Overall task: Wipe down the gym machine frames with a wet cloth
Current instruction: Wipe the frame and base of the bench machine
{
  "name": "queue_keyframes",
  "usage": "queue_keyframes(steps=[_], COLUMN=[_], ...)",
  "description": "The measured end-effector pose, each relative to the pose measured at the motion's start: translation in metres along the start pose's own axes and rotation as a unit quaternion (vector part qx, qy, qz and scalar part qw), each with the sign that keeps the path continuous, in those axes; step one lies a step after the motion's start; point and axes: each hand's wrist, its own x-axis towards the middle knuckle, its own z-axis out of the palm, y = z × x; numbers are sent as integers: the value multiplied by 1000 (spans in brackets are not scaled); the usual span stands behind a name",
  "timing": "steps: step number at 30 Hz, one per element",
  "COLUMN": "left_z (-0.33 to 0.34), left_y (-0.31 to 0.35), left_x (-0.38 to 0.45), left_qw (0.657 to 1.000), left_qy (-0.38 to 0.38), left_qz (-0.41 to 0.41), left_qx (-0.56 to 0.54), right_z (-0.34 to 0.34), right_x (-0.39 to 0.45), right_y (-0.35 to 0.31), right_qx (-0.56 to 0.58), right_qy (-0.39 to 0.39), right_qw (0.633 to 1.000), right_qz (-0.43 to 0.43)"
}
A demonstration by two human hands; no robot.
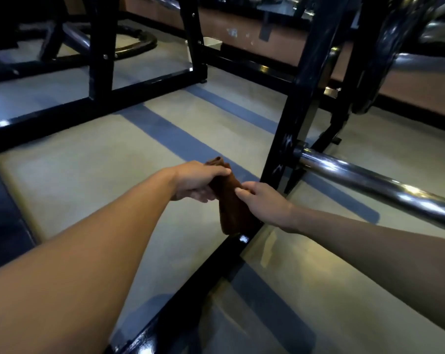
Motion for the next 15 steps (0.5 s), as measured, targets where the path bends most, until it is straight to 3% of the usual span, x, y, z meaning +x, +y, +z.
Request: queue_keyframes(steps=[4, 9, 12, 15], left_z=[-1, 9, 14, 26], left_y=[3, 16, 30, 31], left_x=[-6, -12, -9, -10], left_qw=[998, 979, 969, 971], left_qy=[12, -39, -38, -28], left_qz=[-12, -20, 6, 19], left_qx=[-58, -201, -244, -239], right_z=[0, -8, -15, -31], right_x=[-6, -21, -19, -22], right_y=[4, 4, 0, 7], right_qx=[11, 17, 68, 8], right_qy=[27, -78, -36, -47], right_qw=[1000, 995, 994, 995], right_qz=[-5, -62, -79, -89])
